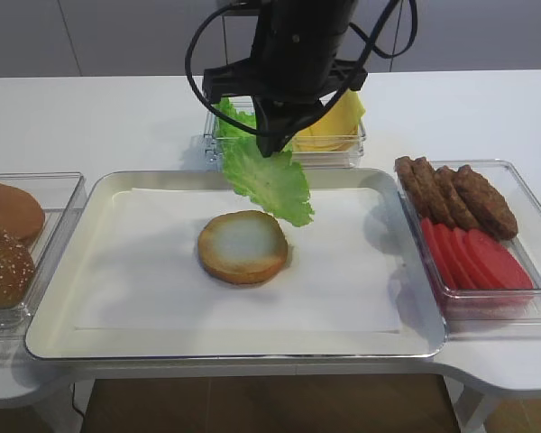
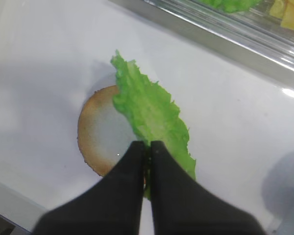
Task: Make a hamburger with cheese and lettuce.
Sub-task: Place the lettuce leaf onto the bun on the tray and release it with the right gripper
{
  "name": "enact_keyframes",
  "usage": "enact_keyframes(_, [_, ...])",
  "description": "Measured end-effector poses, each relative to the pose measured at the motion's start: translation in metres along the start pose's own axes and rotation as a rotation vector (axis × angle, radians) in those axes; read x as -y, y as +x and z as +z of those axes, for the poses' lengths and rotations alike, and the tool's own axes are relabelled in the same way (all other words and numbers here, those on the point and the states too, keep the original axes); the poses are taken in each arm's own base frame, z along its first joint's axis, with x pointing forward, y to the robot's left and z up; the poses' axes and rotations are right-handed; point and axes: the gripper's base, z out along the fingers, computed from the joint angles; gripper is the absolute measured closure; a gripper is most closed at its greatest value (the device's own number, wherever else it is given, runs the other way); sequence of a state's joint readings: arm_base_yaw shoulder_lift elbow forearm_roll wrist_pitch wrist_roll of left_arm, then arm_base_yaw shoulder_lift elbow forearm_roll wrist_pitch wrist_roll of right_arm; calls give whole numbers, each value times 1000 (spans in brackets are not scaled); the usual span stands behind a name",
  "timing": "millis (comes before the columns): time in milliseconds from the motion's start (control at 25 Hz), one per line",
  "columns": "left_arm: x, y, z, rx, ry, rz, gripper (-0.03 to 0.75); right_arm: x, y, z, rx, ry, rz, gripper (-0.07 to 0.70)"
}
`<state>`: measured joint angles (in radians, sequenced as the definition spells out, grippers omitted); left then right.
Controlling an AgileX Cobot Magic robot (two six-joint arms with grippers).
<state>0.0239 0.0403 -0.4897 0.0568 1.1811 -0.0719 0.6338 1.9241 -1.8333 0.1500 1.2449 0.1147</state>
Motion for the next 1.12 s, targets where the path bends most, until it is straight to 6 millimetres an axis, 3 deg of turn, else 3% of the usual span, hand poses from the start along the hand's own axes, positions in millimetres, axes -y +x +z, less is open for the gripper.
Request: enact_keyframes(1120, [0, 0, 0, 0, 0, 2, 324, -5, 5, 7, -36, -59, 29, 601])
